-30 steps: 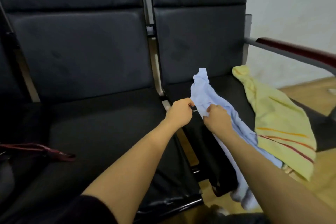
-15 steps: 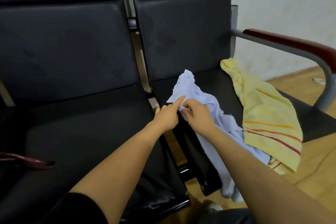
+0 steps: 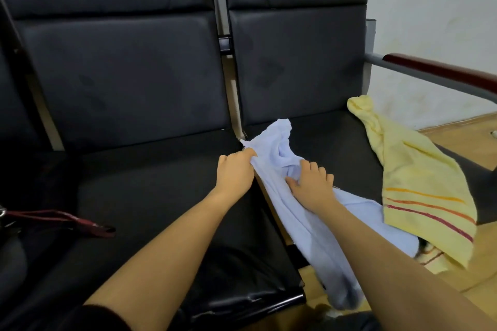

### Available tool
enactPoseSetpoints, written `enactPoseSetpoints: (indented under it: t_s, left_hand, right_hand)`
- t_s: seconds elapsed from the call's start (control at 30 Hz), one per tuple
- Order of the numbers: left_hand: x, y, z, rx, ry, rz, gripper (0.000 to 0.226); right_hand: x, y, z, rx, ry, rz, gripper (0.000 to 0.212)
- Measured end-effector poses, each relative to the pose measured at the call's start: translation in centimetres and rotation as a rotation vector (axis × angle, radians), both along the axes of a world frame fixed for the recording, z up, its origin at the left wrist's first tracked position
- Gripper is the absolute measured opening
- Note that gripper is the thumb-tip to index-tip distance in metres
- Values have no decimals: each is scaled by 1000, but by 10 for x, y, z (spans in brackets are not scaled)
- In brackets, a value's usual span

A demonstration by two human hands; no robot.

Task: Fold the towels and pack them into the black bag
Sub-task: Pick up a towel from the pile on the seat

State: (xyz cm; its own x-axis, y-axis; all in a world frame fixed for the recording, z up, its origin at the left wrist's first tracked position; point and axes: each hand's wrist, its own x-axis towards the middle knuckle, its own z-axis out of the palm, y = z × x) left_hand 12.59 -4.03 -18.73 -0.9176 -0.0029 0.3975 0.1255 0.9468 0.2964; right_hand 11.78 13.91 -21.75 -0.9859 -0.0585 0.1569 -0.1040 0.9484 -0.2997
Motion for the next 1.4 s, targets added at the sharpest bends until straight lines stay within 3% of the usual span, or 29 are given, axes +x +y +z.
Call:
enactPoseSetpoints:
  t_s: [0.07,0.13,0.4,0.53,0.67,0.73,0.87,0.93,1.03,1.13,1.23,1.4]
  left_hand:
    - [8,-15,3,17,30,27,28]
    - [17,-35,8,42,52,54,28]
    - [76,-128,18,151,85,244,30]
    - [101,-166,7,4,60,321,32]
    - [112,-176,-1,-95,-71,384,44]
    - [114,-171,-1,-34,-138,395,40]
    - [113,-155,9,194,-159,495,31]
    - [113,-153,9,285,-55,536,36]
    - [109,-154,3,370,116,443,25]
    - [106,-146,6,590,143,281,28]
    - [102,-135,8,561,90,141,38]
    - [100,-129,13,778,69,134,11]
  right_hand:
    - [0,-18,6,-44,11,90,24]
    - [0,-39,11,-28,77,187,17]
    - [14,-122,43,-205,303,414,26]
    - [24,-163,46,-279,250,534,23]
    - [26,-182,40,-267,235,471,22]
    - [24,-183,38,-281,140,434,24]
    - [24,-185,44,-571,-12,350,17]
    - [25,-185,50,-761,28,318,11]
    - [27,-185,61,-1007,51,340,9]
    - [32,-190,69,-1033,23,454,16]
    - [40,-196,77,-1063,-49,567,18]
    - [49,-198,80,-1061,-156,713,21]
